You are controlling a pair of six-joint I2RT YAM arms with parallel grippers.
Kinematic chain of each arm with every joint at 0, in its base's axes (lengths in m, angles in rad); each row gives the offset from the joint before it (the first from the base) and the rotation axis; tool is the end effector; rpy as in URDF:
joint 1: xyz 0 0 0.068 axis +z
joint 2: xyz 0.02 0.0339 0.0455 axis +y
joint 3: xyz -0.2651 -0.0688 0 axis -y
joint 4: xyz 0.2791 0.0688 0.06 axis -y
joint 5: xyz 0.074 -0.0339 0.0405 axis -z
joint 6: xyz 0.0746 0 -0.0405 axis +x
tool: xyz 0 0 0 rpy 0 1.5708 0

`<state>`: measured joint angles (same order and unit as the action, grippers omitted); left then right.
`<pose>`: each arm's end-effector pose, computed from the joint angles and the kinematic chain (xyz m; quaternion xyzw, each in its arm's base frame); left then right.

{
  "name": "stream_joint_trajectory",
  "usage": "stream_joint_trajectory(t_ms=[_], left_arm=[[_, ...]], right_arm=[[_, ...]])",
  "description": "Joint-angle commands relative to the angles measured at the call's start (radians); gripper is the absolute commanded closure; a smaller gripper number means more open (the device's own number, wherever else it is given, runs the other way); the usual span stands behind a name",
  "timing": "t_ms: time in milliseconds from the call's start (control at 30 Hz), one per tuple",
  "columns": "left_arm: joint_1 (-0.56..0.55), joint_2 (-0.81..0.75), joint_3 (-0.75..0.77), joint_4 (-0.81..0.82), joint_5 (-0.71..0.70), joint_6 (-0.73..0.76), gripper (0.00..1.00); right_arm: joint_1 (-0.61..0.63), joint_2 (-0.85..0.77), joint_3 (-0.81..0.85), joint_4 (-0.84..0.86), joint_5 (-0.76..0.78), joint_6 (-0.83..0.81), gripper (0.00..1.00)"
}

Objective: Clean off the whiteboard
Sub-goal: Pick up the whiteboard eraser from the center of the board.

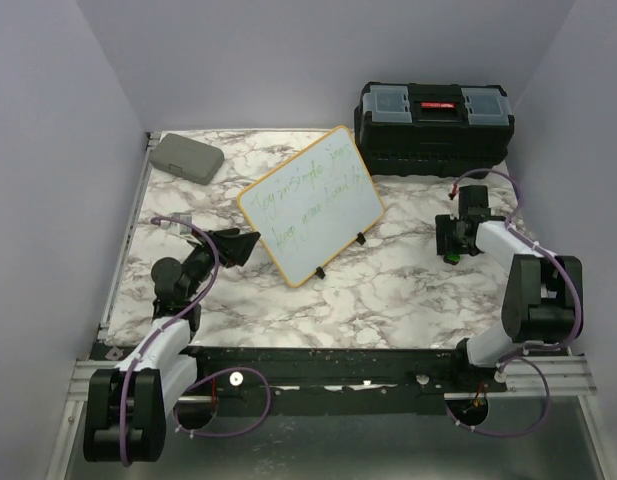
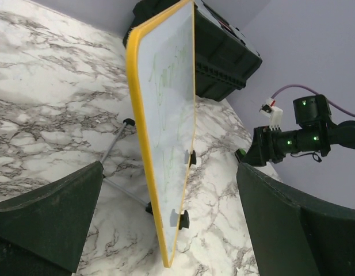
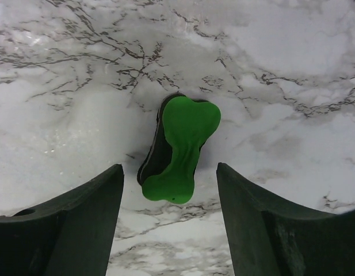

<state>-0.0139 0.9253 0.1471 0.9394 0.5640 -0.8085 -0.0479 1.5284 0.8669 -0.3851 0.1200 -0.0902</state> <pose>0.2361 -0.0432 0.1941 -0.0453 0.6558 -0.4577 0.5986 0.3391 -0.0252 0.1261 -0.0049 0.9642 -0.0756 0.2540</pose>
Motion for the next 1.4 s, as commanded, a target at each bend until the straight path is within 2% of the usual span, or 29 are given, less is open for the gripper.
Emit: stream_joint_trajectory(t_ms=[0, 200, 533, 867, 1033, 1367], left_arm=[[0.033, 0.013, 0.002, -0.017, -0.013, -0.016, 0.01], [0.036, 0.015, 0.002, -0.015, -0.008, -0.016, 0.01], [0.038, 0.011, -0.002, -0.025, -0.010, -0.016, 0.01], [0.038, 0.036, 0.011, -0.036, 0.040, -0.008, 0.02], [0.038, 0.055, 0.024, -0.036, 0.072, -0.013, 0.04], [0.038, 0.093, 0.029, -0.018, 0.090, -0.014, 0.04]], right_arm=[[-0.024, 0.059, 0.023, 0.025, 0.014, 0.029, 0.35], [-0.050, 0.111, 0.028, 0.051, 0.007, 0.027, 0.46], [-0.052, 0.181, 0.061, 0.022, -0.080, 0.029, 0.53], [-0.053, 0.181, 0.064, -0.010, -0.184, -0.121, 0.73], [-0.053, 0.162, 0.055, -0.020, -0.236, -0.219, 0.73], [-0.053, 0.163, 0.059, -0.060, -0.292, -0.289, 0.72]])
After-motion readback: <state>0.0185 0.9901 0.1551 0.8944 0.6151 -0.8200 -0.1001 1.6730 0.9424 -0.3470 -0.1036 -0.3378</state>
